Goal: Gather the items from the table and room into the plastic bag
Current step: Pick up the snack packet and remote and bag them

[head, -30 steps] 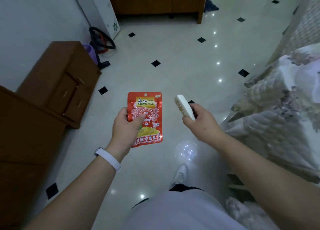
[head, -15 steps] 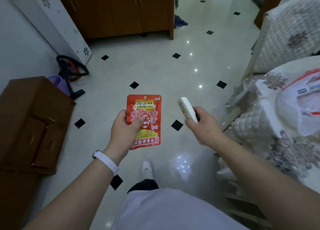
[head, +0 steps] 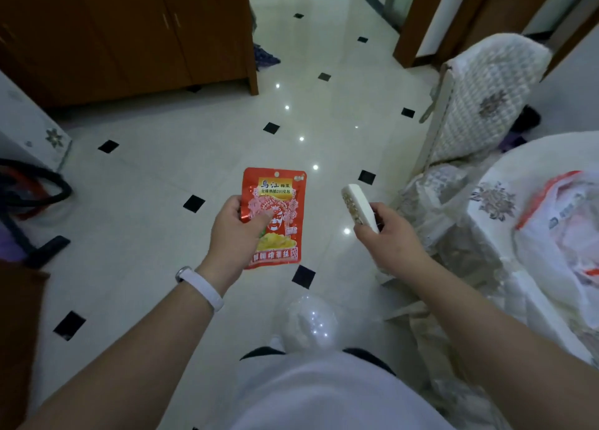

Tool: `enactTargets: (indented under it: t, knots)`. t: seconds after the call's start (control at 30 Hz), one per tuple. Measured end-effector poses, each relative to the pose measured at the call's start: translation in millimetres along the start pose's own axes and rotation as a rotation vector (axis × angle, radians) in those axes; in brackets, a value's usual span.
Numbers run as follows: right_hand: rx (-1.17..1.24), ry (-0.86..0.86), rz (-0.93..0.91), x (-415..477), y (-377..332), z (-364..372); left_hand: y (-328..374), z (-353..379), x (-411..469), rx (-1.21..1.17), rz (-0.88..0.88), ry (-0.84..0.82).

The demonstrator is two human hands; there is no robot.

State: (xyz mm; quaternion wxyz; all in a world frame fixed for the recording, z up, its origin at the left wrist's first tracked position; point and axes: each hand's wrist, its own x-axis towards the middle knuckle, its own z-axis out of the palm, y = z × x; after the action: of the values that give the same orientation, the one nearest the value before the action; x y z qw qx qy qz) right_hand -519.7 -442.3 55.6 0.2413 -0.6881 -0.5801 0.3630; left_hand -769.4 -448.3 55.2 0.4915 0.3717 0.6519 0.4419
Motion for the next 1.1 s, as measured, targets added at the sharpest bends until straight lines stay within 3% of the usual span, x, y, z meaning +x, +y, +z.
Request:
enactTargets:
  t: [0.43, 0.67, 0.87, 1.1]
  knots:
    - [0.013, 0.132, 0.164, 120.2, 16.4, -25.3, 48.0, 87.8, 161.2, 0.148, 0.031, -0.240]
    - [0.149, 0.189, 0.253, 230.7, 40.5, -66.0, 82.9, 157.7, 248.9, 0.261, 0.010, -0.252]
    - [0.149, 0.227, 0.272, 303.9, 57.3, -128.2, 131.4, 249.0, 313.1, 0.270, 0.059, -0.323]
    - [0.159, 0.398, 0.379, 313.2, 95.6, -209.1, 155.1, 366.6, 328.5, 0.311, 0.080, -0.557]
